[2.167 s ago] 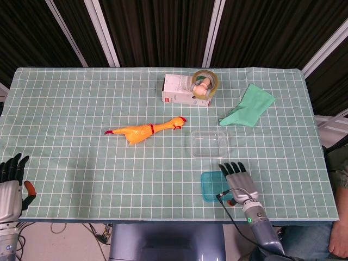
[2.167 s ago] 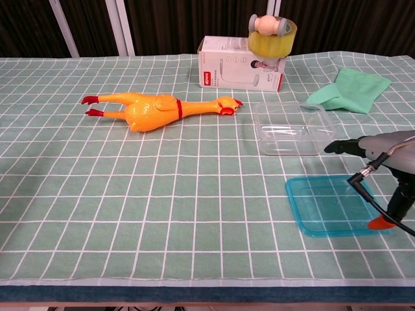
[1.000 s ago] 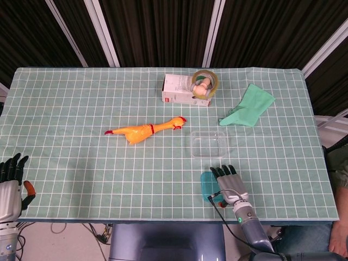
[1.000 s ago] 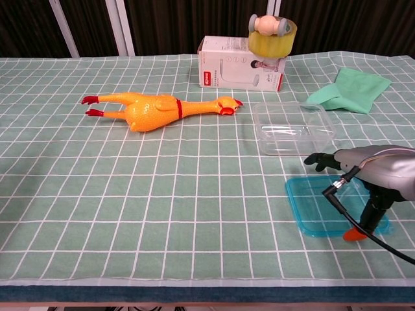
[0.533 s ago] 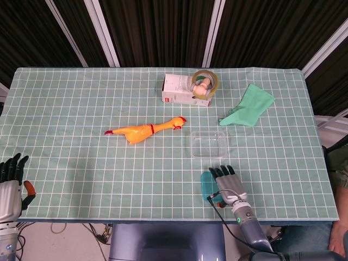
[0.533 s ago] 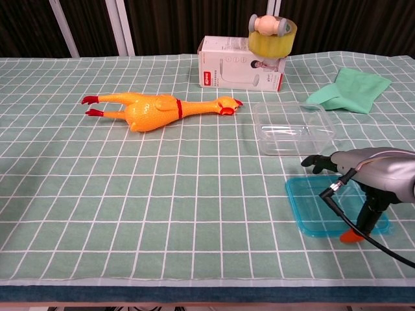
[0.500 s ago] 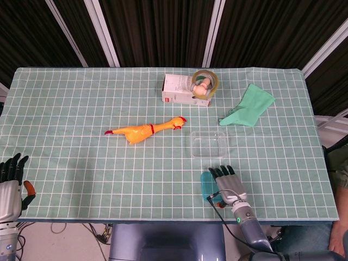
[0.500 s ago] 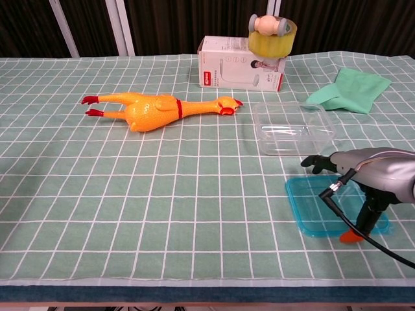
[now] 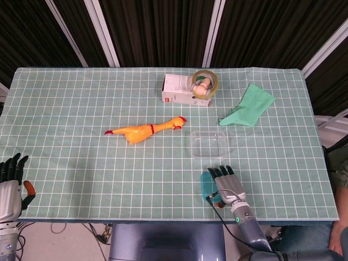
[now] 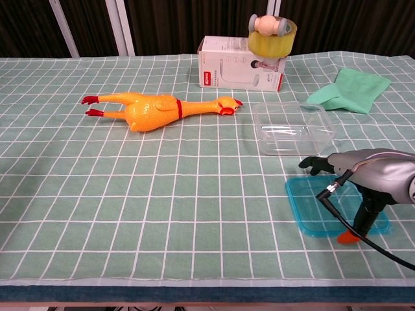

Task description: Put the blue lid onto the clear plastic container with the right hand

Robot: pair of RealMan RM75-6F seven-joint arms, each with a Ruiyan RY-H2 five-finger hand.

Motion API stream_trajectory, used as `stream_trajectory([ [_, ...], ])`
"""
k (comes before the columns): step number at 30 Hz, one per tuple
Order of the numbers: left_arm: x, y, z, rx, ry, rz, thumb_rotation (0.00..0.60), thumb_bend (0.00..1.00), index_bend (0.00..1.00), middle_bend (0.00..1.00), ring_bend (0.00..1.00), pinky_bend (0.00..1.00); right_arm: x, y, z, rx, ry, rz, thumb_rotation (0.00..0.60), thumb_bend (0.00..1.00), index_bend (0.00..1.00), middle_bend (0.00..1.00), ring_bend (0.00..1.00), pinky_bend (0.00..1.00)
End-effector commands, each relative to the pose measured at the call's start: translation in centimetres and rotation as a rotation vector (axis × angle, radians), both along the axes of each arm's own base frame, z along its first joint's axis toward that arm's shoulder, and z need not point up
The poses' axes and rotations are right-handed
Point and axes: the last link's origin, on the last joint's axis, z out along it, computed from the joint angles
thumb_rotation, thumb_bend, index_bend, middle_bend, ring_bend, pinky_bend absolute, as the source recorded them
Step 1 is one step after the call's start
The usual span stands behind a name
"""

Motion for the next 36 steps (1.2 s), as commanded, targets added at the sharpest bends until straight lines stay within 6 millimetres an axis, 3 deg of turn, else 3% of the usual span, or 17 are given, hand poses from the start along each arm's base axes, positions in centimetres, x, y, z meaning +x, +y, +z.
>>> stream_trajectory([
  [1,0.00,0.00,-0.01,0.000,0.000,0.000,0.600,0.77,0.10,0.00,0.00,0.00,0.01,-0.03,-0.07,0.001,-0.001,0.000,0.600,0.15,0.00,0.16,0.00,0.00],
  [12,-0.03,0.02,0.04,0.001,0.000,0.002,0.600,0.77,0.10,0.00,0.00,0.00,-0.07,-0.37,-0.10,0.008,-0.001,-0.005,0.600,0.15,0.00,0.18,0.00,0.00],
  [20,-0.04,0.02,0.06,0.002,-0.001,0.003,0.600,0.77,0.10,0.00,0.00,0.00,-0.36,-0.64,-0.29,0.015,0.000,-0.005,0.600,0.15,0.00,0.28,0.00,0.00],
  [36,-0.03,-0.04,0.06,0.000,-0.004,0.003,0.600,0.77,0.10,0.00,0.00,0.00,-0.68,-0.55,-0.63,0.006,0.000,0.009,0.600,0.15,0.00,0.41,0.04,0.00],
])
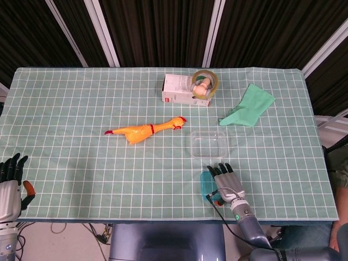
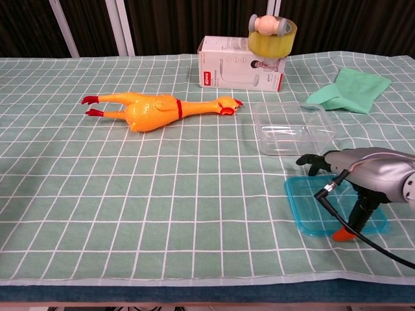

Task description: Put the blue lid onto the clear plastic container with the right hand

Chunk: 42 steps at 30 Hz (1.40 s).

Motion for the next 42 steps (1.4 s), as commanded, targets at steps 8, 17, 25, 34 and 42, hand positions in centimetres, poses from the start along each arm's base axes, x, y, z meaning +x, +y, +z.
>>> stream_trajectory([
  [8,0.0,0.0,0.1,0.002,0.000,0.000,0.600,0.77,0.10,0.00,0.00,0.00,0.5,0.1,1.0,-0.023,-0.042,0.011,0.600,0.15,0.00,0.42,0.04,0.00],
  [17,0.0,0.0,0.1,0.003,-0.001,-0.001,0.600,0.77,0.10,0.00,0.00,0.00,0.8,0.2,2.3,-0.033,-0.069,0.016,0.600,0.15,0.00,0.43,0.04,0.00],
  [25,0.0,0.0,0.1,0.003,-0.003,0.001,0.600,0.77,0.10,0.00,0.00,0.00,1.7,0.3,5.7,-0.103,-0.117,0.033,0.600,0.15,0.00,0.44,0.04,0.00],
  [34,0.1,-0.1,0.0,0.002,-0.001,-0.004,0.600,0.77,0.10,0.00,0.00,0.00,2.3,0.9,10.9,-0.211,-0.181,0.045,0.600,0.15,0.00,0.44,0.05,0.00],
  [42,0.2,-0.1,0.0,0.002,-0.004,-0.005,0.600,0.77,0.10,0.00,0.00,0.00,2.9,-0.6,13.9,-0.262,-0.184,0.056,0.600,0.15,0.00,0.44,0.05,0.00],
])
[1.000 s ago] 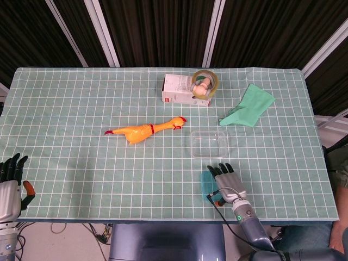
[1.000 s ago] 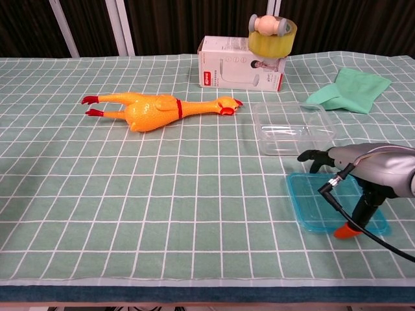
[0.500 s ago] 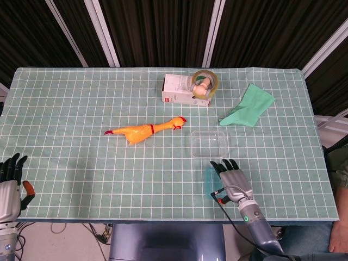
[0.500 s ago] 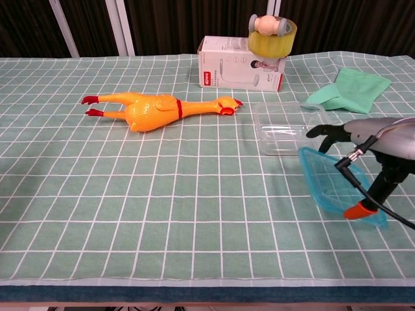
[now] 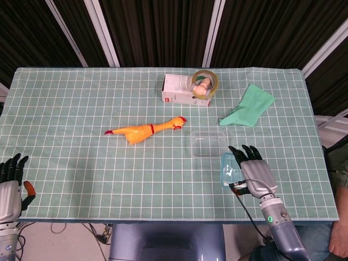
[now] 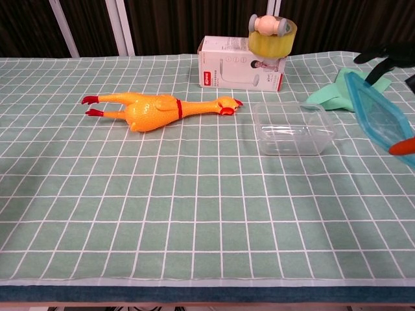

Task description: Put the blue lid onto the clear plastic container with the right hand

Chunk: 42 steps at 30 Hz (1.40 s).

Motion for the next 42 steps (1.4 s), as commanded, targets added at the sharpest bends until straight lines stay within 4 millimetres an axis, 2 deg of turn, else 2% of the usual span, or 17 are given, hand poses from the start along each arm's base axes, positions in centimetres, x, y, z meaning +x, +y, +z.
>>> stream_trajectory([
  [1,0.0,0.1,0.1,0.003,-0.002,-0.001,0.600,0.77,0.10,0.00,0.00,0.00,0.6,-1.3,1.1,-0.011,0.012,0.007,0.600,0.15,0.00,0.44,0.05,0.00],
  [13,-0.5,0.6,0.5,0.022,-0.008,0.030,0.600,0.77,0.10,0.00,0.00,0.00,2.7,-7.8,2.5,0.005,0.122,0.002,0.600,0.15,0.00,0.45,0.05,0.00],
  [21,-0.9,0.9,0.7,0.034,-0.008,0.051,0.600,0.77,0.10,0.00,0.00,0.00,3.5,-11.1,1.4,0.042,0.170,-0.005,0.600,0.15,0.00,0.45,0.05,0.00],
  [30,-1.1,1.2,0.9,0.040,-0.014,0.069,0.600,0.77,0.10,0.00,0.00,0.00,3.7,-13.3,-1.6,0.097,0.189,-0.011,0.600,0.15,0.00,0.45,0.05,0.00],
  [42,-1.3,1.4,1.0,0.034,-0.018,0.085,0.600,0.77,0.10,0.00,0.00,0.00,4.3,-13.7,-5.1,0.156,0.219,0.002,0.600,0.15,0.00,0.45,0.05,0.00],
])
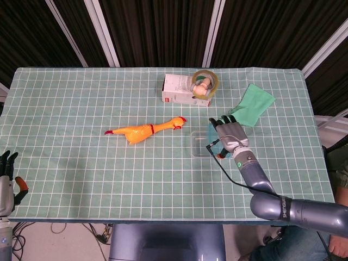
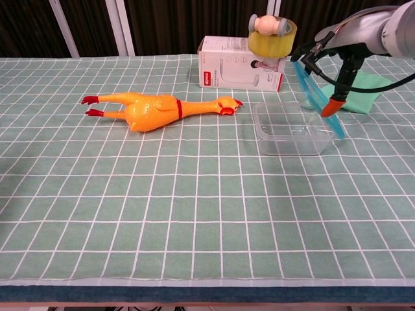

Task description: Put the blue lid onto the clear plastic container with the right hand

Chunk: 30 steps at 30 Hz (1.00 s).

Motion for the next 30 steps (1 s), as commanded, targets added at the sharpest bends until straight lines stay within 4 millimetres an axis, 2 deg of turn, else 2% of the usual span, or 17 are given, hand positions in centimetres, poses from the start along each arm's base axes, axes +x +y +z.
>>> stream_trajectory([
  [1,0.0,0.0,0.0,-0.001,0.000,0.000,0.600,0.77,0.10,0.00,0.00,0.00,0.2,0.1,-0.7,0.014,0.007,0.002,0.600,0.15,0.00,0.45,0.05,0.00],
  [13,0.0,0.1,0.1,-0.004,-0.007,0.006,0.600,0.77,0.10,0.00,0.00,0.00,1.5,0.1,-3.3,0.035,0.000,0.007,0.600,0.15,0.00,0.45,0.05,0.00],
  [20,0.0,0.2,0.2,-0.003,-0.014,0.008,0.600,0.77,0.10,0.00,0.00,0.00,1.9,-0.8,-4.2,0.017,-0.009,-0.014,0.600,0.15,0.00,0.45,0.05,0.00],
  [30,0.0,0.3,0.3,-0.002,-0.018,0.015,0.600,0.77,0.10,0.00,0.00,0.00,1.6,-1.0,-5.0,0.035,0.021,-0.009,0.600,0.15,0.00,0.45,0.05,0.00],
])
